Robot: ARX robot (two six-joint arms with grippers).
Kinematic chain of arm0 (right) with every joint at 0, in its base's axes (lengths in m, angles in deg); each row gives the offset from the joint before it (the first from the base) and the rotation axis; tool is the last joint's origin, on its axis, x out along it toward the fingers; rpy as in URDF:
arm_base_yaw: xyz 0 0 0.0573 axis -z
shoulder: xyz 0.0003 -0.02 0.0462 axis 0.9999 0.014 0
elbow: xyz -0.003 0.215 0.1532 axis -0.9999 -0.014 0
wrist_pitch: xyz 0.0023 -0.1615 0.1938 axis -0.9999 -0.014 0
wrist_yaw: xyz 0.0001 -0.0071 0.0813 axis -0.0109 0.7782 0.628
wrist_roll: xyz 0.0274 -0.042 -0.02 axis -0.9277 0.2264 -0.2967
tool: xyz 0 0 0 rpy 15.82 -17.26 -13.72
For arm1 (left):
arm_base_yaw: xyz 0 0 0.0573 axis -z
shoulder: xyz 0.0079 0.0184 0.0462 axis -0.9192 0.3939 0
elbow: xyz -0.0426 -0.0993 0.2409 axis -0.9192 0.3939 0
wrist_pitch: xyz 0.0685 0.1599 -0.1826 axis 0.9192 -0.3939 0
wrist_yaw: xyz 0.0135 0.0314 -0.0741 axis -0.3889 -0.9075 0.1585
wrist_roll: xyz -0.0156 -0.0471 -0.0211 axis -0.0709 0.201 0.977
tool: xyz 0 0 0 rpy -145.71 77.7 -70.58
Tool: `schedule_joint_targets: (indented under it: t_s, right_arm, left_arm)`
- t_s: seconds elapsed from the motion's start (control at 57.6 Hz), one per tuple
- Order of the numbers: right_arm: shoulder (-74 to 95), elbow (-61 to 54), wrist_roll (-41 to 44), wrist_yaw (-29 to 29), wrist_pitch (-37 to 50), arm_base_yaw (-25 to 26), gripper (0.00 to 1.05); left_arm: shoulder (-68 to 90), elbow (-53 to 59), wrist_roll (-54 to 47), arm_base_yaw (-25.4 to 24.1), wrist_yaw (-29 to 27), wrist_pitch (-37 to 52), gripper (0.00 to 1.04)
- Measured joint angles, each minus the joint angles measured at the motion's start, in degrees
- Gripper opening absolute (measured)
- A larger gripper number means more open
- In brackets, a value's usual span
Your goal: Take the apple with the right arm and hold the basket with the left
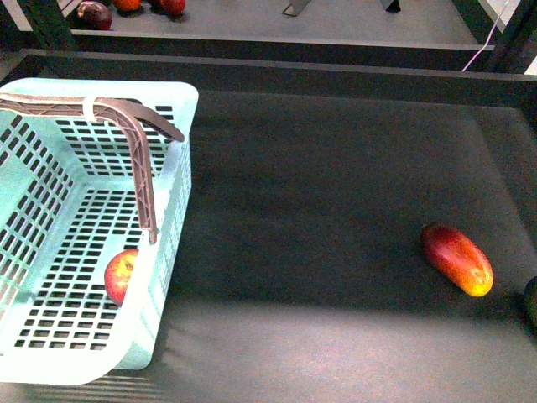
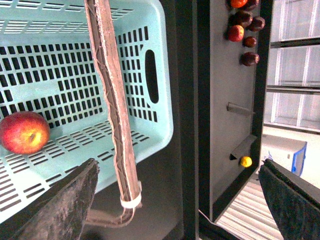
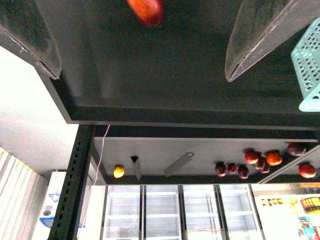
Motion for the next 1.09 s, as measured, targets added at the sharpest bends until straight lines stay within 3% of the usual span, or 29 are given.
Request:
schedule_joint_targets:
  t_s: [0.312,0.33,0.347,0.416,0.52,0.607,0.711,0.798,1.093]
  right_arm:
    - [0.0,0.0,0.0,0.0,0.0,0.0,0.96]
    - [0.0,0.0,0.0,0.0,0.0,0.0,0.96]
    - [0.0,0.0,0.0,0.0,0.0,0.0,0.96]
    - [0.0,0.0,0.0,0.0,0.0,0.0,0.96]
    - [0.0,0.0,0.0,0.0,0.0,0.0,0.96]
    - [0.0,0.0,0.0,0.0,0.0,0.0,0.96]
    - [0.0,0.0,0.0,0.0,0.0,0.0,0.96]
    - [0.0,0.0,0.0,0.0,0.0,0.0,0.96]
    - [0.0,0.0,0.0,0.0,0.0,0.0,0.96]
  left_arm:
    - [-1.2,0.1,-1.2,0.3,0.0,-0.2,0.97]
    - [-1.6,1.3,-4.4,0.2,0.9,2.9,0.95]
    - [-2.4,4.8,-9.5,-0.1,2.7,11.5,0.90]
    - [-5.4,18.0,-41.3,-0.8,5.5,39.5,0.70]
    - [-9.2,24.7,-64.8,-1.8,6.1,50.8,0.51]
    - [-12.0,27.9,-76.1,-2.5,6.4,52.2,0.36]
    - [-14.7,31.7,-81.1,-5.0,10.3,52.2,0.18]
    - [-17.3,34.3,-82.8,-6.4,10.4,52.2,0.02]
    - [-28.9,41.1,-84.2,-6.5,10.7,47.7,0.03]
